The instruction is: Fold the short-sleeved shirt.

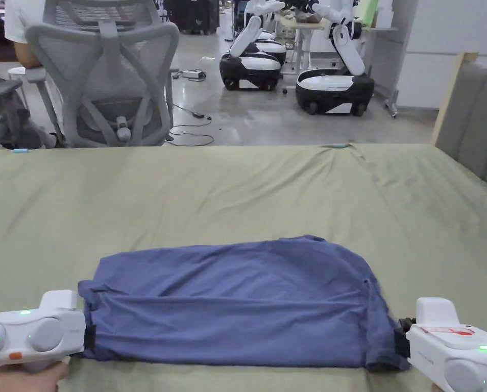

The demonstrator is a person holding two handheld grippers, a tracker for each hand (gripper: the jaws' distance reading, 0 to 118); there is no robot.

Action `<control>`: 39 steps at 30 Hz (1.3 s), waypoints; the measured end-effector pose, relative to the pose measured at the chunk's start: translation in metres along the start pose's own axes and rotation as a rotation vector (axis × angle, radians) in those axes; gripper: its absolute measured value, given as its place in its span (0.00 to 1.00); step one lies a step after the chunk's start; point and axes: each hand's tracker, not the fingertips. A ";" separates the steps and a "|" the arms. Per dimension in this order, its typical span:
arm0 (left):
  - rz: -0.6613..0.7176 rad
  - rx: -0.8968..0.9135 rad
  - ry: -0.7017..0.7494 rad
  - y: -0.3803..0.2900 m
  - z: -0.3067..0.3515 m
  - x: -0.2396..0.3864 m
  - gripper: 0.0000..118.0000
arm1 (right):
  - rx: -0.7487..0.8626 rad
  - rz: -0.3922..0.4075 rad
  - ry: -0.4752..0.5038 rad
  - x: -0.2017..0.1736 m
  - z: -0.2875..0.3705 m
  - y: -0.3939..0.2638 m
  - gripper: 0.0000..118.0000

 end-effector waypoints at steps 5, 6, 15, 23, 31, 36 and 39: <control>0.061 0.038 -0.045 -0.002 0.017 -0.007 0.01 | -0.082 -0.006 0.056 -0.002 -0.026 -0.004 1.00; 0.052 0.042 -0.042 -0.003 0.020 -0.004 0.01 | -0.091 0.004 0.050 -0.004 -0.033 -0.007 1.00; -0.019 0.075 -0.004 0.005 0.037 0.003 0.01 | -0.157 -0.032 0.133 -0.002 -0.053 -0.020 0.61; 0.044 0.091 -0.077 0.012 0.050 -0.004 0.01 | -0.102 0.036 0.136 -0.019 -0.039 -0.010 0.16; 0.059 0.083 -0.082 0.003 0.058 -0.017 0.01 | -0.078 0.024 0.138 -0.010 -0.021 -0.001 0.15; 0.080 0.082 -0.088 -0.010 0.070 -0.022 0.01 | -0.041 0.032 0.142 -0.006 0.002 0.010 0.15; 0.086 0.083 -0.083 -0.019 0.078 -0.027 0.01 | -0.023 0.042 0.135 -0.003 0.016 0.011 0.14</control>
